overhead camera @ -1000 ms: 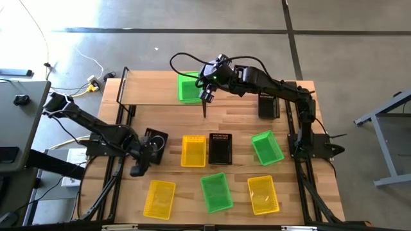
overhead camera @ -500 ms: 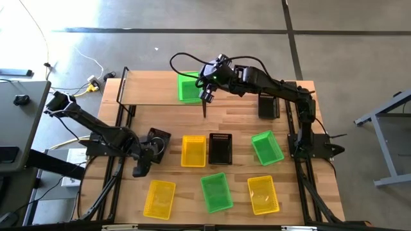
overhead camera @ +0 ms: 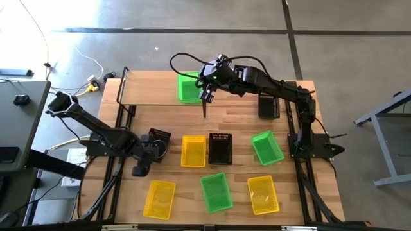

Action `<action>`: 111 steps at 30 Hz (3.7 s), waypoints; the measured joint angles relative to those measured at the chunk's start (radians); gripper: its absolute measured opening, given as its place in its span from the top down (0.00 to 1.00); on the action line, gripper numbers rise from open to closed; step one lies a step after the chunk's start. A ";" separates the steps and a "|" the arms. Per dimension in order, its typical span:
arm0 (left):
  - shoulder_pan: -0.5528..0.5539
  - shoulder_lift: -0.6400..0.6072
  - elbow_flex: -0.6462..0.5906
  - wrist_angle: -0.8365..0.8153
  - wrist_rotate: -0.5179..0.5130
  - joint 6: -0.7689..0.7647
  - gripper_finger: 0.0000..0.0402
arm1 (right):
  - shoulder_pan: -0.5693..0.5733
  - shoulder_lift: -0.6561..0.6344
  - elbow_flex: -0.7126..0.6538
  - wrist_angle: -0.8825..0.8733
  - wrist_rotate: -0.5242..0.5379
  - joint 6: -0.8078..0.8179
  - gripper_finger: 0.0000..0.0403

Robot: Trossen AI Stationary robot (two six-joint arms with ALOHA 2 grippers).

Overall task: Stack baskets on shelf by color
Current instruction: Put the left black basket on the shelf

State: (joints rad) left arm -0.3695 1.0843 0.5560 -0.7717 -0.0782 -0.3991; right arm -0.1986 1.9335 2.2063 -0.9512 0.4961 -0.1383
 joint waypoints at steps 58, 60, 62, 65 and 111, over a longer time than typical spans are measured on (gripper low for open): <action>0.543 -0.090 0.672 -0.758 -0.390 0.640 1.00 | 0.003 0.000 0.000 -0.010 -0.043 0.003 0.81; 0.613 -0.091 0.672 -0.766 -0.379 0.686 1.00 | 0.003 0.000 0.000 -0.010 -0.043 0.002 0.81; 0.685 -0.091 0.671 -0.767 -0.355 0.736 1.00 | 0.003 0.000 0.000 -0.010 -0.043 0.000 0.81; 0.787 -0.091 0.671 -0.765 -0.333 0.817 1.00 | 0.003 0.000 0.000 -0.010 -0.043 -0.001 0.81; 1.255 0.090 0.670 -0.674 -0.179 1.243 0.91 | 0.003 0.000 0.000 -0.010 -0.037 -0.019 0.81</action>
State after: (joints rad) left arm 0.8852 1.1748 1.2259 -1.4456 -0.2574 0.8440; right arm -0.1959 1.9335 2.2063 -0.9611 0.4591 -0.1574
